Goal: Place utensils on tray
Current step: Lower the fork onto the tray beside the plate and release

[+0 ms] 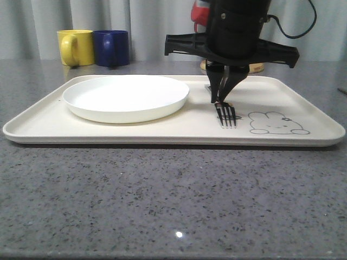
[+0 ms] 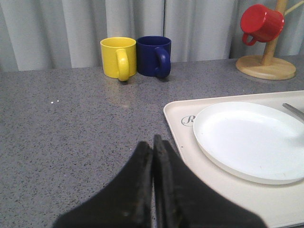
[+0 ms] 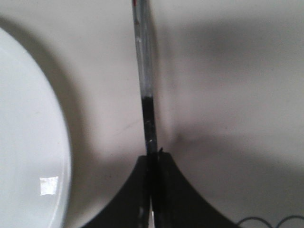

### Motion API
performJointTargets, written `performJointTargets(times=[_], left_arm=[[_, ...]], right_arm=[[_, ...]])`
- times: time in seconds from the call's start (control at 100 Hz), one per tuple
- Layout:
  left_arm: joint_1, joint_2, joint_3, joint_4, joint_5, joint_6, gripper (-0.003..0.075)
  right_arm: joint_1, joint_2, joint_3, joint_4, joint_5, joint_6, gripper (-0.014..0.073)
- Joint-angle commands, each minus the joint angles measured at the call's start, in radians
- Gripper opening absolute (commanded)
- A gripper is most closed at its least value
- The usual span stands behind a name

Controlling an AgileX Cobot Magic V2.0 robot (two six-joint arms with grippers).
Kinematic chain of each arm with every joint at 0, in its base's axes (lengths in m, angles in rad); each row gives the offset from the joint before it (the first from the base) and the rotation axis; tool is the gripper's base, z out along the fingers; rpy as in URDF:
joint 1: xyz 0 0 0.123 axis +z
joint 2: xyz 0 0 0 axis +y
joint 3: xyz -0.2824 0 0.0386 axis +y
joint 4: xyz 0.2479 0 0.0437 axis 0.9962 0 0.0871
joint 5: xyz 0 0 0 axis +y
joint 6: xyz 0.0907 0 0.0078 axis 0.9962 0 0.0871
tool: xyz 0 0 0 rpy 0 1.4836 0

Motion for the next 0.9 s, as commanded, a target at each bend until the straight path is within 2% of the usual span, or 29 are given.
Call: performJointTargets(times=[0.0, 0.2, 0.39, 0.49, 0.75, 0.89], left_arm=[[-0.009, 0.004, -0.027, -0.005, -0.08, 0.002, -0.0018], [-0.009, 0.004, -0.027, -0.005, -0.08, 0.002, -0.0018], [-0.009, 0.004, -0.027, -0.005, -0.08, 0.002, -0.0018], [-0.009, 0.004, -0.027, -0.005, -0.08, 0.002, -0.0018], [-0.009, 0.004, -0.027, -0.005, -0.08, 0.002, -0.0018], [-0.009, 0.004, -0.027, -0.005, -0.08, 0.002, -0.0018]], right_arm=[[-0.001, -0.046, -0.031, -0.011, -0.031, -0.001, 0.0006], [-0.001, -0.046, -0.031, -0.008, -0.025, -0.001, 0.0038], [-0.001, -0.046, -0.031, -0.008, -0.023, -0.001, 0.0215], [-0.001, -0.046, -0.031, -0.007, -0.023, -0.001, 0.0277], [-0.001, -0.084, -0.031, -0.015, -0.022, -0.004, 0.0289], [-0.014, -0.151, -0.031, -0.029, -0.005, -0.072, 0.0289]])
